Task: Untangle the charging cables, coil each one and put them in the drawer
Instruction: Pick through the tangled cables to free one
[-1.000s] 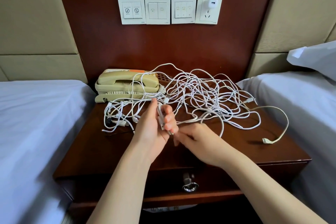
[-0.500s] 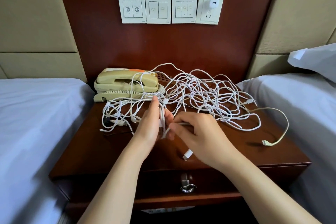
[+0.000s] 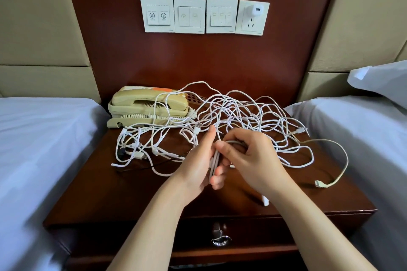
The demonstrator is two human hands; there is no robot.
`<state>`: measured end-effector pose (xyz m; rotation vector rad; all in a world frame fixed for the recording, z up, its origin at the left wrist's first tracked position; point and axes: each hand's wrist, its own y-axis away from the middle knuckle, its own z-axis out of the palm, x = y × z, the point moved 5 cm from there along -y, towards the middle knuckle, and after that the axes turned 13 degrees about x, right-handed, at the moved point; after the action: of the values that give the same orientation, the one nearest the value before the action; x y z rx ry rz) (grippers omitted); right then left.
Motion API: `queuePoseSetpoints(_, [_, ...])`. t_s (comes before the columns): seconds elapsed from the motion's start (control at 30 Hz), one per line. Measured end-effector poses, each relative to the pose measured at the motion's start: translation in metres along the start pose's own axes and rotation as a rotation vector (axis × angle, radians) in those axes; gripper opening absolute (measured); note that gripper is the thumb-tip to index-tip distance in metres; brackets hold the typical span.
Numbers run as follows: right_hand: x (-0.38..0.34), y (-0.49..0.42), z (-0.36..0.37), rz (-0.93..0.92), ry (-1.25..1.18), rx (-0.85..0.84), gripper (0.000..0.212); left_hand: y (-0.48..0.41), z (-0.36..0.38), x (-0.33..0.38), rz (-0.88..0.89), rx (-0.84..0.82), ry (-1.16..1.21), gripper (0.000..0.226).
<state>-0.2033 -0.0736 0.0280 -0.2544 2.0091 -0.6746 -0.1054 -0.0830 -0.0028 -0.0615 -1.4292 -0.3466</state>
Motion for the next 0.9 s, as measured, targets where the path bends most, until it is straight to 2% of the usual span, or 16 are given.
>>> queuePoseSetpoints(0.2, [0.017, -0.002, -0.007, 0.032, -0.051, -0.009, 0.027, 0.002, 0.007, -0.009, -0.094, -0.112, 0.035, 0.064])
queuePoseSetpoints(0.43, [0.022, -0.007, -0.004, 0.051, -0.078, -0.029, 0.034, 0.009, 0.003, -0.006, -0.079, -0.224, 0.053, 0.054])
queuePoseSetpoints(0.57, [0.018, -0.006, 0.006, 0.035, -0.099, -0.043, 0.037, 0.011, -0.004, -0.004, -0.027, -0.178, 0.08, 0.05])
queuePoseSetpoints(0.7, [0.018, -0.007, 0.012, 0.034, -0.083, -0.072, 0.04, 0.013, -0.013, 0.001, -0.017, -0.138, 0.212, 0.052])
queuePoseSetpoints(0.9, [0.017, -0.003, 0.023, 0.074, -0.045, -0.237, 0.038, 0.012, -0.023, 0.007, -0.008, -0.013, 0.42, 0.054])
